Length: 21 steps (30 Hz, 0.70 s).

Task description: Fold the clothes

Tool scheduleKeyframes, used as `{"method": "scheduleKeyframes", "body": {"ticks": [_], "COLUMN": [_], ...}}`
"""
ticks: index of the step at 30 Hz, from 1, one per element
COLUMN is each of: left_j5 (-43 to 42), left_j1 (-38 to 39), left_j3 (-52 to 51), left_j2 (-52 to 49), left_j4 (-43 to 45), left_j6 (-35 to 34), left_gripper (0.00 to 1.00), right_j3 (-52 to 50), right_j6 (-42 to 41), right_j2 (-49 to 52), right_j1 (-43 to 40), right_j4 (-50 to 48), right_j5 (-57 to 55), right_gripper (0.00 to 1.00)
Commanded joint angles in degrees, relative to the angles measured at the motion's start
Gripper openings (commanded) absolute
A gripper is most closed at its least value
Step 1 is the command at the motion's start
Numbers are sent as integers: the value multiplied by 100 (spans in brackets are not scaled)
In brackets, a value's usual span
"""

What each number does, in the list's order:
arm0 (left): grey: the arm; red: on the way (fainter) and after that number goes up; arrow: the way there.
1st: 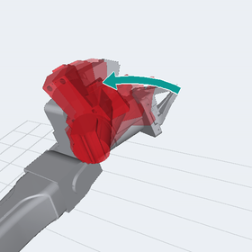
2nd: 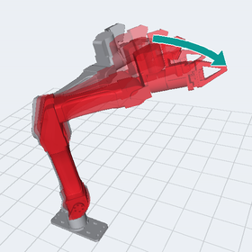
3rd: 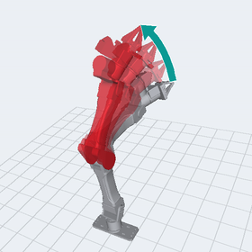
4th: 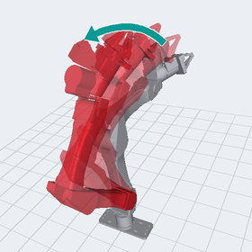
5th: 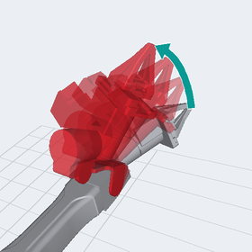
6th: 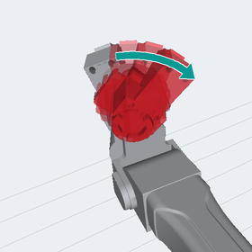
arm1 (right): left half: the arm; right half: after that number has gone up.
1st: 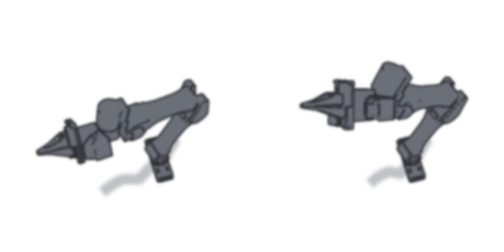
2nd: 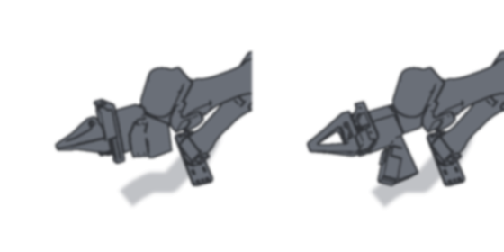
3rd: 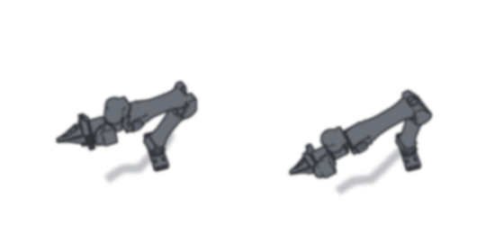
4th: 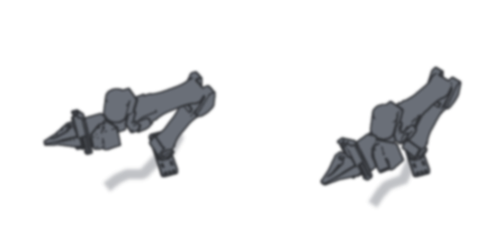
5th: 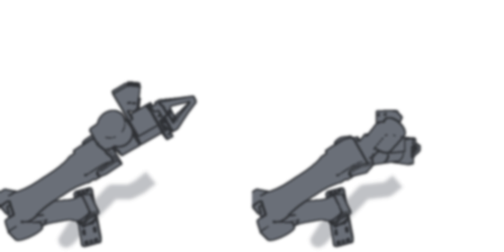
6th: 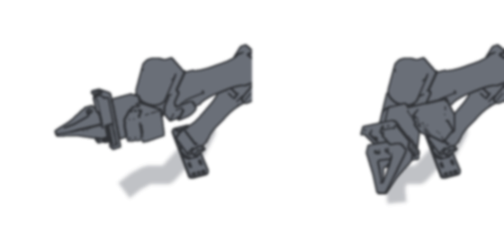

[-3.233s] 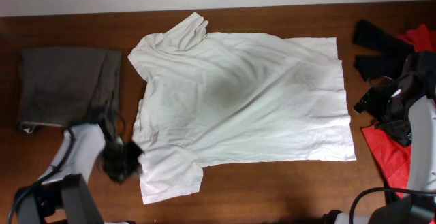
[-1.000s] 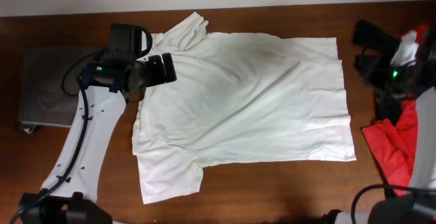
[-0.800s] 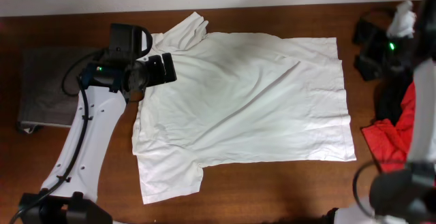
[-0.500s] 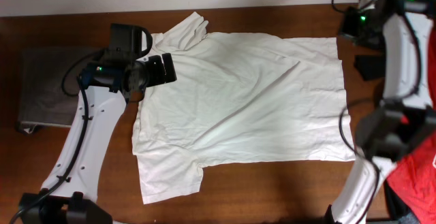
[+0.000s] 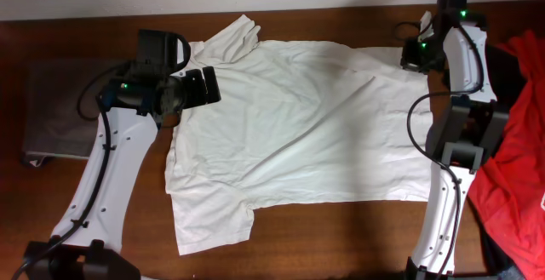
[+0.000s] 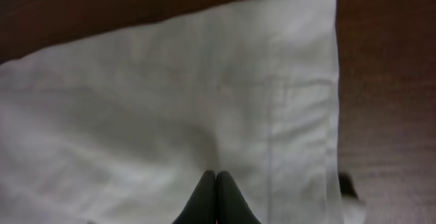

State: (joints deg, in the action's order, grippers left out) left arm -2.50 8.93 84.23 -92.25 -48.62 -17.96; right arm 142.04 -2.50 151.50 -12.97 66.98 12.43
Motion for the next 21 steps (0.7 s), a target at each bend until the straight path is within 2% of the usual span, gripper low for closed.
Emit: {"method": "scheduleKeyframes", "body": {"ticks": [1, 14, 21], "left_j5": [42, 42, 42], "left_j1": [-20, -20, -20], "left_j3": [46, 46, 46], "left_j2": [59, 59, 59], "left_j4": [7, 7, 7], "left_j6": [26, 26, 26], "left_gripper": [99, 99, 99], "right_j3": [175, 175, 175], "right_j6": [63, 57, 13], "right_j2": [157, 758, 1290], "right_j1": [26, 63, 68], "right_j4": [-166, -422, -1139], "right_j5": [-79, -192, -299], "right_gripper": [4, 4, 4]}}
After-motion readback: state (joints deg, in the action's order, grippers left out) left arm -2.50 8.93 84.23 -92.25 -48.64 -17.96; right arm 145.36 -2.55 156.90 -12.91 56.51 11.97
